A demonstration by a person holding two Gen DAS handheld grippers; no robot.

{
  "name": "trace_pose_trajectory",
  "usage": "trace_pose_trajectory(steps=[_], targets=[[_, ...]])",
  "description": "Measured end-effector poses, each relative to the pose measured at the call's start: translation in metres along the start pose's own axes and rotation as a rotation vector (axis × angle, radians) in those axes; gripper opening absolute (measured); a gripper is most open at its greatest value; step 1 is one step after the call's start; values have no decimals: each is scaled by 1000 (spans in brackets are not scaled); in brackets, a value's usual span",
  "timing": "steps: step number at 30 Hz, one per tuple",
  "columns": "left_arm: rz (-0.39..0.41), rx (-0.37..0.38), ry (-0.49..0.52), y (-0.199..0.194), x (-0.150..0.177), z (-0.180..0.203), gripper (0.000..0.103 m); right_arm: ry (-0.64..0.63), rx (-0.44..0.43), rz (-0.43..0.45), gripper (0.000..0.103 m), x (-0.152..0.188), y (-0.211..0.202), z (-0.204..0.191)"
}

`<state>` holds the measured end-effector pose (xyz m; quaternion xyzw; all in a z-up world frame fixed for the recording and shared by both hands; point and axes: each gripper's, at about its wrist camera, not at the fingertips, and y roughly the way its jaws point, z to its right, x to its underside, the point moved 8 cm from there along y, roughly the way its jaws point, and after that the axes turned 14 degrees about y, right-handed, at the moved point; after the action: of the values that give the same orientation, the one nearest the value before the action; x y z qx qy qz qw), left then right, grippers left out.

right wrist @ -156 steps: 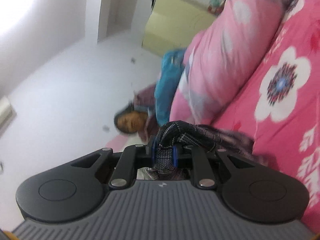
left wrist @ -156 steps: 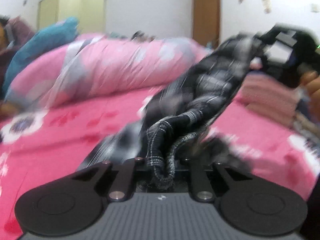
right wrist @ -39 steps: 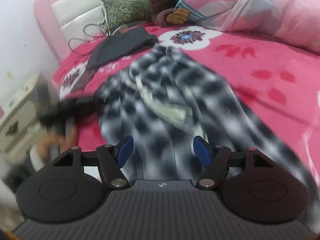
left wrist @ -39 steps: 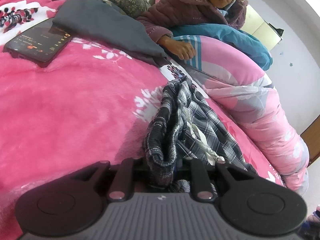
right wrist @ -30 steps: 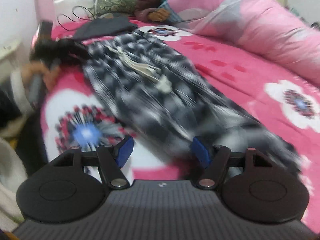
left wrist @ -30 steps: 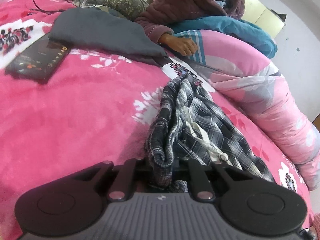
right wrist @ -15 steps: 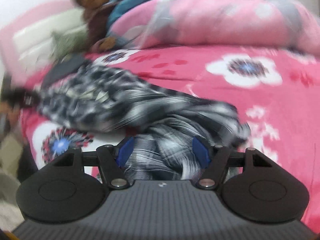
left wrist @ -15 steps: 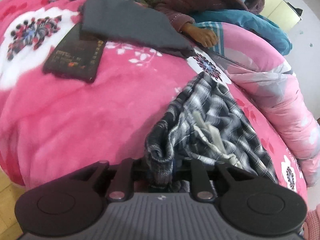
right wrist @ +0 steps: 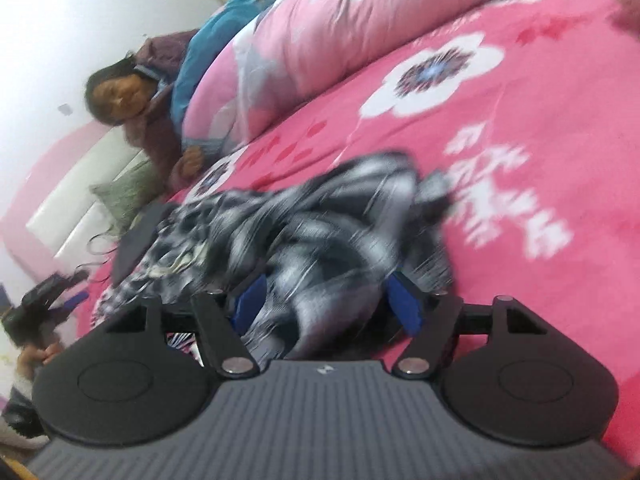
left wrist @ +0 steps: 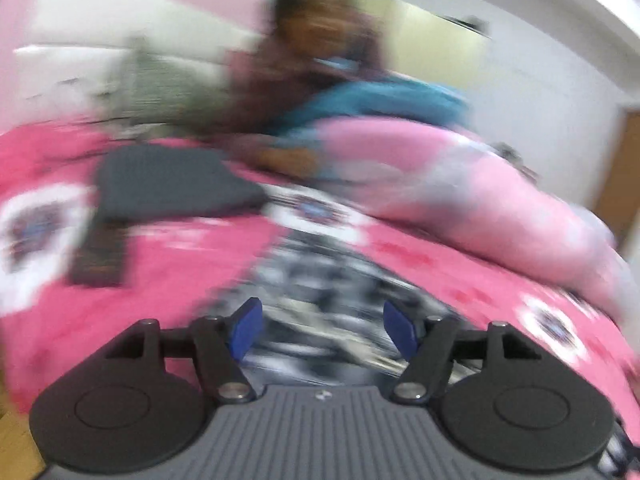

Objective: Fold clothes

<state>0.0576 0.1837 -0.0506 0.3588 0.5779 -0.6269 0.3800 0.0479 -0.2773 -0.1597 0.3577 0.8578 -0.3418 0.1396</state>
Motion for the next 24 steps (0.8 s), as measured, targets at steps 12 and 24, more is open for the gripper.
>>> trace_pose_trajectory(steps=[12, 24], targets=[[-135, 304, 354, 54, 35, 175, 69, -799, 246, 222, 9, -68, -26, -89], [-128, 351, 367, 51, 22, 177, 69, -826, -50, -227, 15, 86, -50, -54]])
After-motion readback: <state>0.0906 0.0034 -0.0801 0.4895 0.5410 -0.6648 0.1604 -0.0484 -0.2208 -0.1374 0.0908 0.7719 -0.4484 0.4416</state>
